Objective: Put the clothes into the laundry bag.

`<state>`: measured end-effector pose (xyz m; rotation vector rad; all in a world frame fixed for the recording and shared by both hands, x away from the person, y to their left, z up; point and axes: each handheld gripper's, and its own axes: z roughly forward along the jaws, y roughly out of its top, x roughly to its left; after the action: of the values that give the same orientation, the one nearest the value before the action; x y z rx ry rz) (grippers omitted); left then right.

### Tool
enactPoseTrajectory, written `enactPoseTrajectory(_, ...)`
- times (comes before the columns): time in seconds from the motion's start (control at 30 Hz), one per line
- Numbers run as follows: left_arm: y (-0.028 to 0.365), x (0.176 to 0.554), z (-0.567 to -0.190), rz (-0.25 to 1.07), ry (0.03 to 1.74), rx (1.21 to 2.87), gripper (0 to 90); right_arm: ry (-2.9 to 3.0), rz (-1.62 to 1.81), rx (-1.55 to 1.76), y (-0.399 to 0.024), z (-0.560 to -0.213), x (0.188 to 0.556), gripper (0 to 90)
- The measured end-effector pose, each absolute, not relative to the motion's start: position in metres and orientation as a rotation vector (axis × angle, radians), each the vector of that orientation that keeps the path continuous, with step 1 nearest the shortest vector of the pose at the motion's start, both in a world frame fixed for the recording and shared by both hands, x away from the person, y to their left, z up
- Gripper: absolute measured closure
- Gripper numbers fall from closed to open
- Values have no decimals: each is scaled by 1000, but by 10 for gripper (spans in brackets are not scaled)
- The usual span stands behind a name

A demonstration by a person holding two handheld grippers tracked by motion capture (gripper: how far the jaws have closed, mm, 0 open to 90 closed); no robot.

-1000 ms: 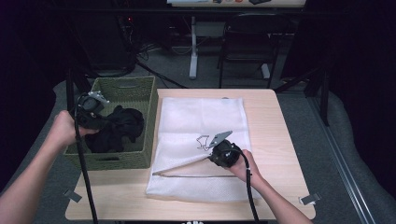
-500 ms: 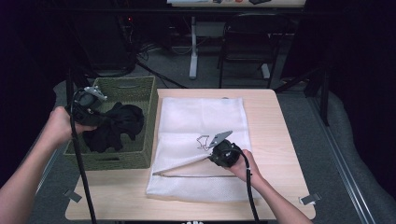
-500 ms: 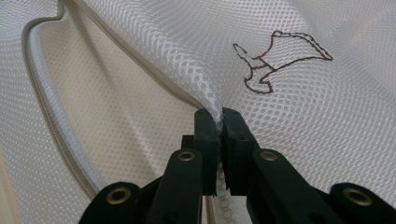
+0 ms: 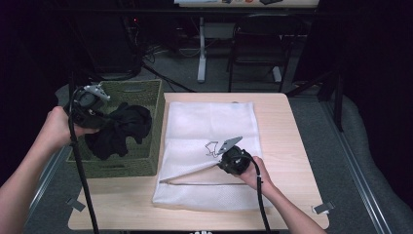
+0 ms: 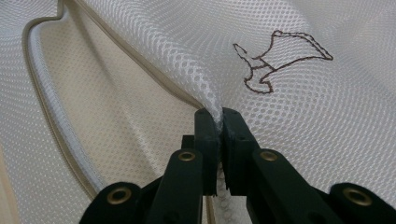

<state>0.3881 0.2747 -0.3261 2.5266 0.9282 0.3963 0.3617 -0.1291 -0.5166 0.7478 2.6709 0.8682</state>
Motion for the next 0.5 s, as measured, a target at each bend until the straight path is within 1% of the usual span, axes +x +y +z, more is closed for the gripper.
enactPoseTrajectory(0.5,252,366,-305,365,829,2516,793,2649,885,747,-130,-511,362,864)
